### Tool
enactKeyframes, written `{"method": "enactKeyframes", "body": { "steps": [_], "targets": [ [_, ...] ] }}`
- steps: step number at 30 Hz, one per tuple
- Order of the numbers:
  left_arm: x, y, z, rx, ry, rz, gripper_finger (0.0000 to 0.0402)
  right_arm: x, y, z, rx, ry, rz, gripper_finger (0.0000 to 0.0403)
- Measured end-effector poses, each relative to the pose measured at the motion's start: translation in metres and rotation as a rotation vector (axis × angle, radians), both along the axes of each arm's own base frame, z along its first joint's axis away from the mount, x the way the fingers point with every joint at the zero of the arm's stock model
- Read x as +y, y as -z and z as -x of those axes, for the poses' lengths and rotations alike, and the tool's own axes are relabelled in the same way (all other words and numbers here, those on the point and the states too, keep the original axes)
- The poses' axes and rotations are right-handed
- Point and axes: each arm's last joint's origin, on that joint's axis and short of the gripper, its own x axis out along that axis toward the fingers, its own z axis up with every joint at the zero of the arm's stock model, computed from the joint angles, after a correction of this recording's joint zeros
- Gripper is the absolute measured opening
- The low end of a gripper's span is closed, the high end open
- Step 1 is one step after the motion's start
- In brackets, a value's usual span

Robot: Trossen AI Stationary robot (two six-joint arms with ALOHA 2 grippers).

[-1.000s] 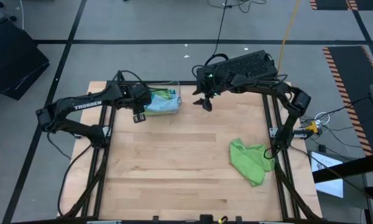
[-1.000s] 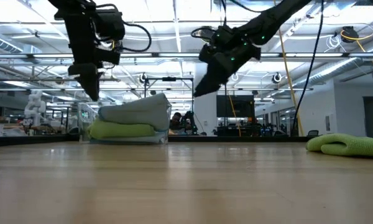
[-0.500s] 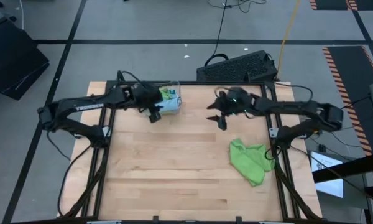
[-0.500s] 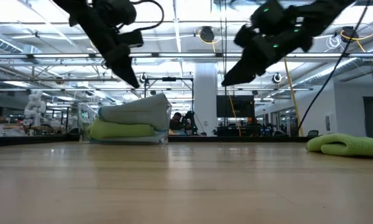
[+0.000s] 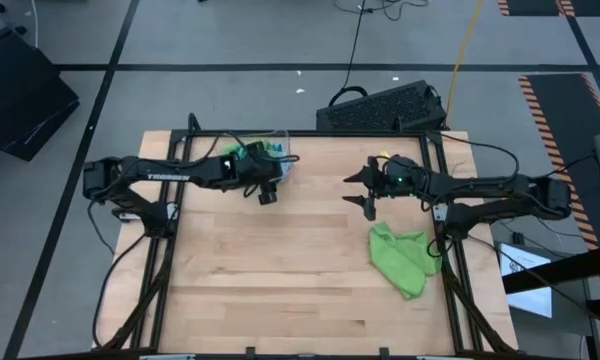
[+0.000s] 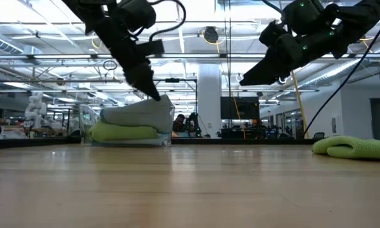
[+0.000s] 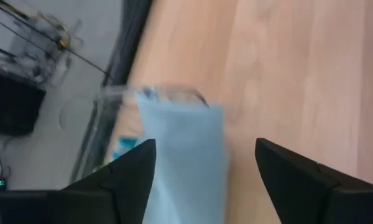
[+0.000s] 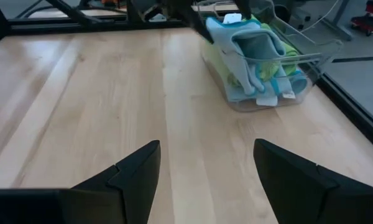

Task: Fold microfiber towels
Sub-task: Put the blue microfiber cloth into the bin

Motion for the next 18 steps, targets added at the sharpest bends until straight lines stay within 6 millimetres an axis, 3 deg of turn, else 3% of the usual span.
{"method": "enactKeyframes", "body": {
  "steps": [4,7,18],
  "targets": [
    [0.007,0.014,-0.004,0.044,-0.023,0.008,0.028,0.0,-0.001,0.0,-0.007,-0.01,0.022,0.0249],
    [0.015,0.019,-0.004,0.065,-0.032,-0.002,0.0259,0.001,-0.002,-0.001,-0.015,-0.016,0.027,0.0249],
    [0.03,0.016,0.001,0.064,-0.089,-0.046,0.0021,0.004,-0.001,-0.002,-0.012,-0.031,0.027,0.0249]
  ]
}}
